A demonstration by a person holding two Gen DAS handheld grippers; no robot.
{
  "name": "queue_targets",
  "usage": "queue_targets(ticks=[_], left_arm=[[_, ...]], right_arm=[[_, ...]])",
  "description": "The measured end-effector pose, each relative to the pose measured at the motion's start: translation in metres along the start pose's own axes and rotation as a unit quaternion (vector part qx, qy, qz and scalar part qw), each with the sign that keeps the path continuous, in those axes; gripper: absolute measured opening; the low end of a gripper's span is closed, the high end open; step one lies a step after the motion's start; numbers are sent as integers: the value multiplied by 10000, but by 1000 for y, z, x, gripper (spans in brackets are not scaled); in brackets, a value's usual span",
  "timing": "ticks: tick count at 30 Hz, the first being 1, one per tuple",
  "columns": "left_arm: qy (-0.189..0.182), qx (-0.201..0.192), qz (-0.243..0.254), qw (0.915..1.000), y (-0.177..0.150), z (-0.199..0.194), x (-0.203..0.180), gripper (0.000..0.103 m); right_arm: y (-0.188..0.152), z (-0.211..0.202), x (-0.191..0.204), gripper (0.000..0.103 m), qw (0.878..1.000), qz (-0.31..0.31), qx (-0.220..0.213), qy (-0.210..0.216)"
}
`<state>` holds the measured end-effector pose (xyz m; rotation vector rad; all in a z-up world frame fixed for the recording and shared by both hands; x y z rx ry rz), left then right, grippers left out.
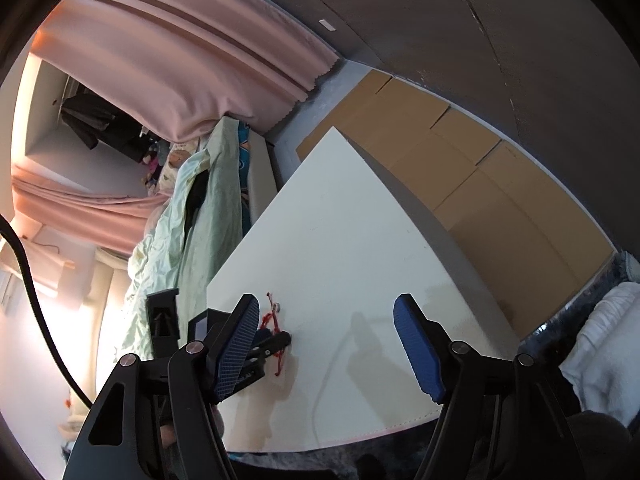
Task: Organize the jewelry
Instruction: 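Grasp the red string bracelet with the left tool, then lower the red bracelet into the box with the left tool while the right grasps the small silver ring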
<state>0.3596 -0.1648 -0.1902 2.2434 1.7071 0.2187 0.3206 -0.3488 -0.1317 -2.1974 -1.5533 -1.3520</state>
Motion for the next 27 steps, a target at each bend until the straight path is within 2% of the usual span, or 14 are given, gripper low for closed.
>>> queue_targets(ticks=[1, 3, 4, 5, 12, 22, 27], left_arm=[[41, -10, 28, 10000, 0, 0, -1, 34], [82, -54, 80, 9999, 0, 0, -2, 26], [97, -81, 113, 9999, 0, 0, -3, 13], [112, -98, 150, 9998, -1, -1, -3, 8], [-3, -271, 183, 9995, -4, -15, 1, 6], [-223, -831, -26, 9963, 7, -75, 27, 6], [-267, -1074, -190, 9937, 8, -99, 47, 6]], right_arm=[[0, 0, 0, 71, 10000, -12, 3, -3], [0, 1, 1, 71, 10000, -46, 5, -18], [1, 1, 1, 71, 10000, -68, 4, -35], [0, 1, 1, 71, 9999, -89, 5, -56], [-2, 7, 3, 67, 9998, -179, 102, -88], [-12, 32, 31, 63, 9970, -668, 398, -31], [-21, 60, 55, 53, 9907, -1139, 741, -109]])
Point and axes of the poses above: each gripper's, at about its wrist camera, not at the fingertips, and z roughly the way its jaws point, x to its left, y to its top, the point moved 7 cm from there along z, roughly the way its jaws point, and after that the axes turned 2 degrees about -x, right-handed, at the moved point
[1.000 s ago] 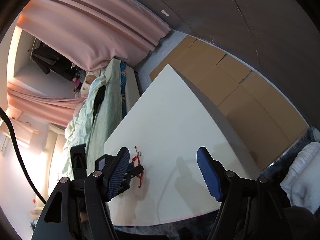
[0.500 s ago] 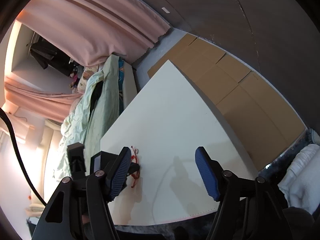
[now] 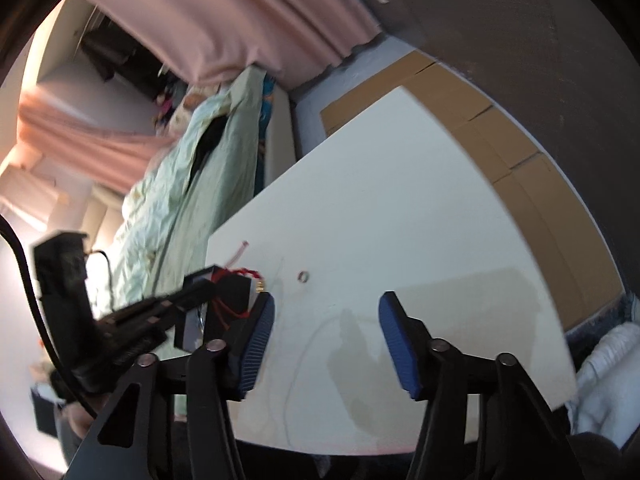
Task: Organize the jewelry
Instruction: 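Lower the red bracelet into the box with the left tool while the right grasps the small silver ring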
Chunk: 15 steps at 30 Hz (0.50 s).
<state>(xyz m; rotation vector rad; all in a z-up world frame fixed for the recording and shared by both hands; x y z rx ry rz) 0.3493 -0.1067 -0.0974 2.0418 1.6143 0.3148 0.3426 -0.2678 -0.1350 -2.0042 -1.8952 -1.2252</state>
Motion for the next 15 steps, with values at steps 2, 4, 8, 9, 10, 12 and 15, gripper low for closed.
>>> queue_targets(ticks=[2, 4, 8, 9, 10, 12, 15], left_arm=[[26, -76, -49, 10000, 1, -7, 8, 6], [42, -127, -105, 9999, 1, -15, 17, 6], [73, -220, -208, 9995, -1, -28, 31, 6], [77, -237, -229, 9994, -1, -30, 35, 6], [74, -248, -256, 9993, -1, -32, 39, 6], [83, -265, -296, 9992, -2, -37, 45, 6], [133, -319, -352, 9988, -3, -45, 54, 6]], right_arm=[[1, 10, 6, 47, 9998, -164, 122, -74], [2, 22, 13, 45, 9990, -342, 256, -154], [1, 41, 26, 42, 9960, -670, 488, -342], [1, 43, 28, 42, 9953, -721, 522, -378], [1, 45, 30, 41, 9947, -758, 558, -404], [1, 53, 31, 37, 9932, -827, 662, -488], [1, 65, 34, 32, 9894, -996, 813, -682]])
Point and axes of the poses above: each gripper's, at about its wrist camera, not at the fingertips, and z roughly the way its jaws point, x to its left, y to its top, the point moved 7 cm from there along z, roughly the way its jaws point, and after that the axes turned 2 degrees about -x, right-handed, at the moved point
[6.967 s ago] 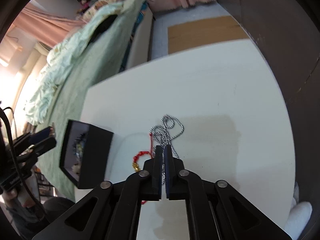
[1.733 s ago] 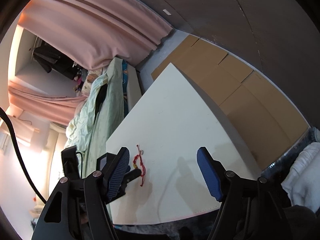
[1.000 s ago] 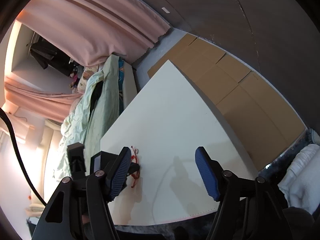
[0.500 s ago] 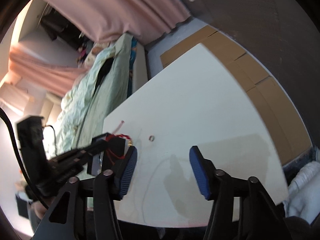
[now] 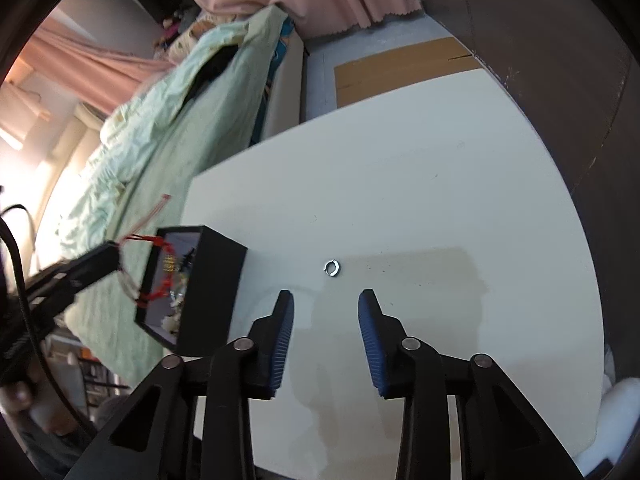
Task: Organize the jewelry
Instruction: 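Lower the red bracelet into the box with the left tool while the right grasps the small silver ring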
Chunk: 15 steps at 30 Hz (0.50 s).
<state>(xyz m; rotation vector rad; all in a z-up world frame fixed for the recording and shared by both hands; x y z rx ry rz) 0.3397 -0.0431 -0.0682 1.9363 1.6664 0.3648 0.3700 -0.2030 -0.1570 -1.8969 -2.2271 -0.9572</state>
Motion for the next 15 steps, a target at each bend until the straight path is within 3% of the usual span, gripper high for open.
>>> queue_targets(ticks=[2, 15], left_arm=[[24, -30, -55, 10000, -1, -4, 6, 6], [185, 72, -275, 9994, -12, -1, 40, 6]], right_arm=[[2, 4, 2, 27, 9999, -105, 67, -93], [12, 38, 17, 22, 9924, -771, 431, -862]])
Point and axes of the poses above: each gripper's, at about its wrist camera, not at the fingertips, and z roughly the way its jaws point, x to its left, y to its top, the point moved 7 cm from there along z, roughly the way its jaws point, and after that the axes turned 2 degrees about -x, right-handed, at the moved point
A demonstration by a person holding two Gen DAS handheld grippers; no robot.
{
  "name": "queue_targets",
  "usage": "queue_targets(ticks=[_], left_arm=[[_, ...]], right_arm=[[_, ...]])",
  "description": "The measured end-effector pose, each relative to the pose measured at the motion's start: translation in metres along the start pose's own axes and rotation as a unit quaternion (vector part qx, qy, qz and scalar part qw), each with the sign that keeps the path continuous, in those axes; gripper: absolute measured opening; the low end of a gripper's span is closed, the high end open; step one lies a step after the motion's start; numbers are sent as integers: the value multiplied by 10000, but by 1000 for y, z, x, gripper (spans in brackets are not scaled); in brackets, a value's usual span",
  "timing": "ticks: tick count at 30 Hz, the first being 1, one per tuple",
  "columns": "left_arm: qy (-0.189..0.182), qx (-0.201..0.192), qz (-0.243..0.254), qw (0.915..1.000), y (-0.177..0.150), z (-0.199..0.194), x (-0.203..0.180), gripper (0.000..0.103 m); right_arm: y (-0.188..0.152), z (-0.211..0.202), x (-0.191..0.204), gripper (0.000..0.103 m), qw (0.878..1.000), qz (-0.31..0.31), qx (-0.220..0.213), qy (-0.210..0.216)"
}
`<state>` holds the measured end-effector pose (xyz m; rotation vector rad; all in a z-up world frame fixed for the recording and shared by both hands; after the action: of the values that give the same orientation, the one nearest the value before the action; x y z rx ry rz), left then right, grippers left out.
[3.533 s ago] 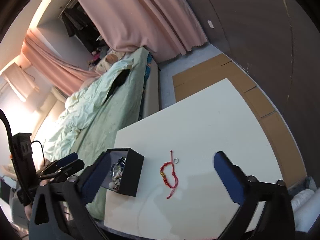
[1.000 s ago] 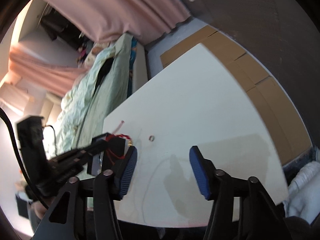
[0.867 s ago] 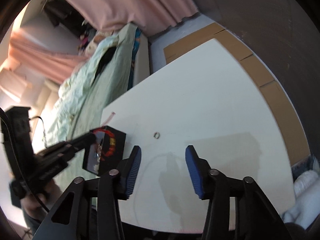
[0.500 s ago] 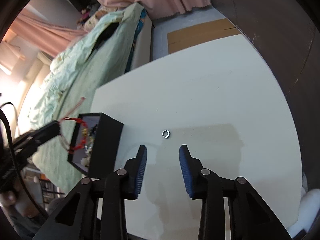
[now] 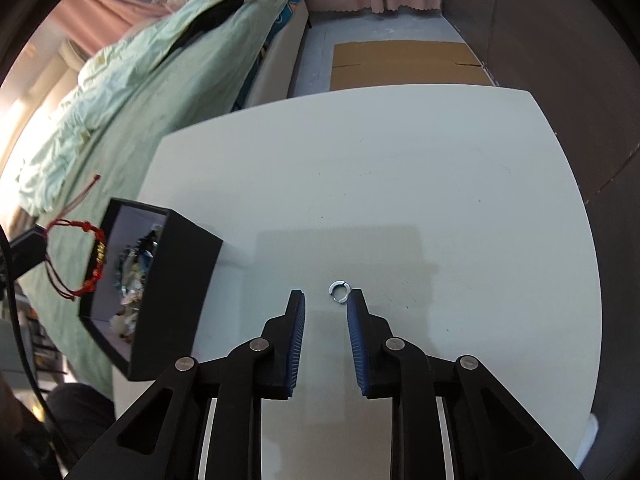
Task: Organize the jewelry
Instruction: 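Lower the red bracelet into the box with the left tool while the right grasps the small silver ring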
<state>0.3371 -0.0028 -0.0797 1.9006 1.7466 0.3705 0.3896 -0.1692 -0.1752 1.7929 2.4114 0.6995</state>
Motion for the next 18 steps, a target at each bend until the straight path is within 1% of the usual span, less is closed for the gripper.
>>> queue_targets(ticks=[3, 11, 12, 14, 16, 18], left_arm=[[-10, 43, -31, 10000, -1, 3, 4, 6], [-16, 200, -132, 9997, -5, 16, 10, 6], [-10, 250, -166, 9995, -6, 18, 11, 6], [61, 354, -249, 9990, -7, 22, 15, 6], [49, 507, -328, 9982, -10, 27, 18, 6], [-20, 572, -406, 9975, -11, 29, 20, 7]], right_arm=[[1, 4, 1, 22, 9996, -128, 48, -228], [4, 11, 0, 21, 9978, -356, 116, -547], [5, 13, 0, 20, 9978, -335, 133, -558], [7, 12, -3, 10, 9977, -310, 120, -593], [7, 12, -4, 6, 9977, -326, 116, -575], [7, 10, -5, 6, 9985, -288, 104, -450]])
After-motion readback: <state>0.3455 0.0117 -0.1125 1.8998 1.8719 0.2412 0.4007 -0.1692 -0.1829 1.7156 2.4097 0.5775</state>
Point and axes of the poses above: each gripper's, at about its wrist camera, not at the fingertips, and z roughly the way its jaws point, x to its left, y to its top, the point moved 7 cm from there along z, roughly the way its jaws point, and after that the axes turned 2 degrees about -x, right-handed, at the moved point
